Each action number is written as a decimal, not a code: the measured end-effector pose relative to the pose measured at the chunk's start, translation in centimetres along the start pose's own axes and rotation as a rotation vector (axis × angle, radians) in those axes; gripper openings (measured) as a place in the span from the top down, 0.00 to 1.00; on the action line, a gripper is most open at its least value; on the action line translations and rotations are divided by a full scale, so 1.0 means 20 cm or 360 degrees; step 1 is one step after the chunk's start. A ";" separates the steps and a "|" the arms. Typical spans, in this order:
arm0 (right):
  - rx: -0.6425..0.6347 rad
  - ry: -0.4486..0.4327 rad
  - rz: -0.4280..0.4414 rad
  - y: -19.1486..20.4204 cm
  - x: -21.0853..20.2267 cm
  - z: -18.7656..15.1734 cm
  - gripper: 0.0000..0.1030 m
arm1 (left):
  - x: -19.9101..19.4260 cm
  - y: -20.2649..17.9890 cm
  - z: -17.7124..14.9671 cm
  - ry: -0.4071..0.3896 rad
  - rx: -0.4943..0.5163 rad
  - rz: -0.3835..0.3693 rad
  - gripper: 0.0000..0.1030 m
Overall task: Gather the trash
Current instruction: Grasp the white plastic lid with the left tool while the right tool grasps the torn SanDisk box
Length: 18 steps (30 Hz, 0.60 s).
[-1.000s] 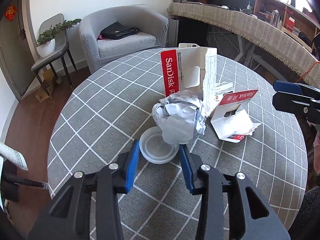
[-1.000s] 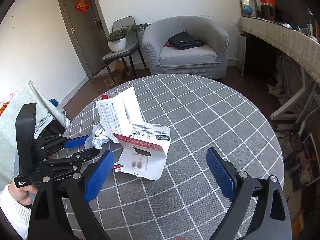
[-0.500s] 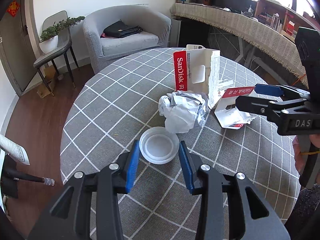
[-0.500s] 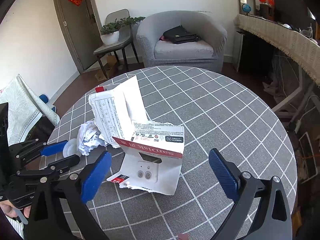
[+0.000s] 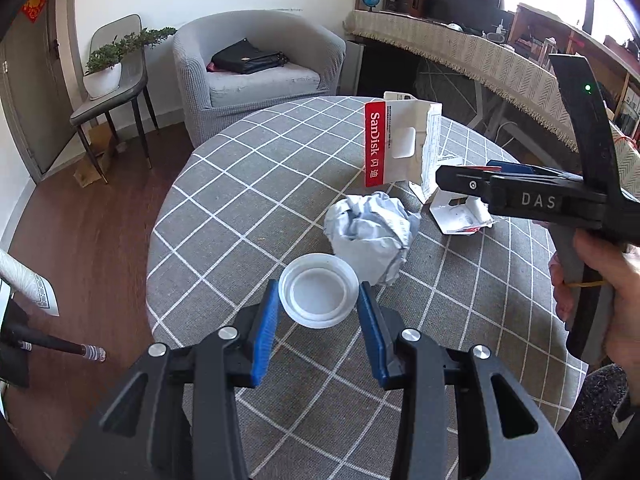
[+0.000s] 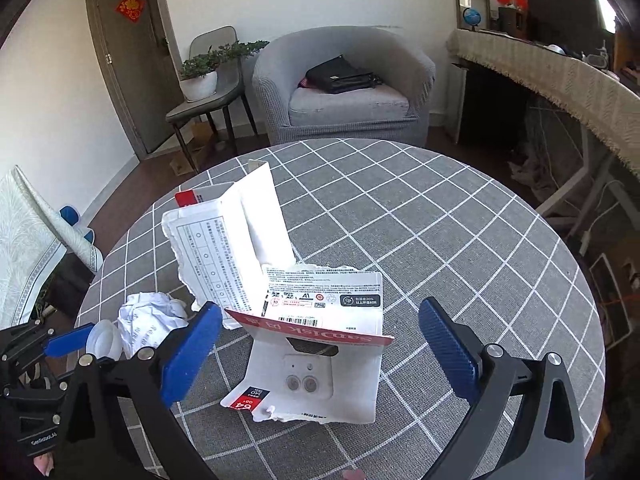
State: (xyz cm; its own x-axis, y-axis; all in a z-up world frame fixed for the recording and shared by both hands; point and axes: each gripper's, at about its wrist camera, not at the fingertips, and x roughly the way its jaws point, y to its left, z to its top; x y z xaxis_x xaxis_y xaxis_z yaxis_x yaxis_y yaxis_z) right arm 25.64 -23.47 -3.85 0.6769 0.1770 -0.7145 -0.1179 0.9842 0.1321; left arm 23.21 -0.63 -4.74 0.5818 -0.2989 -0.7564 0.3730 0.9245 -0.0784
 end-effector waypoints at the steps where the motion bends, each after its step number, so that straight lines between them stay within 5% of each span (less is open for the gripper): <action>1: 0.0015 0.0007 -0.0002 -0.01 0.01 0.00 0.03 | -0.01 0.00 -0.01 -0.0003 -0.0008 -0.0007 0.59; 4: 0.0068 0.0039 0.0001 -0.02 0.04 0.00 0.09 | -0.04 0.01 -0.03 -0.0010 -0.0022 -0.0016 0.59; 7: 0.0100 0.0056 0.0001 -0.04 0.06 0.00 0.28 | -0.08 0.02 -0.05 -0.0021 -0.0034 -0.0014 0.59; 18: 0.0001 0.0013 -0.0121 -0.03 -0.06 0.02 0.28 | -0.25 0.06 -0.17 -0.0052 -0.0117 0.0018 0.59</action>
State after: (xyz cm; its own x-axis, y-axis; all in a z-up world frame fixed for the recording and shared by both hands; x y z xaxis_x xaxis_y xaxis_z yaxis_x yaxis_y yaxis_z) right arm 25.18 -24.35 -2.87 0.6781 0.1017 -0.7279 -0.0659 0.9948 0.0776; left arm 18.36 2.76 -3.29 0.6096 -0.2949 -0.7358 0.3130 0.9424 -0.1184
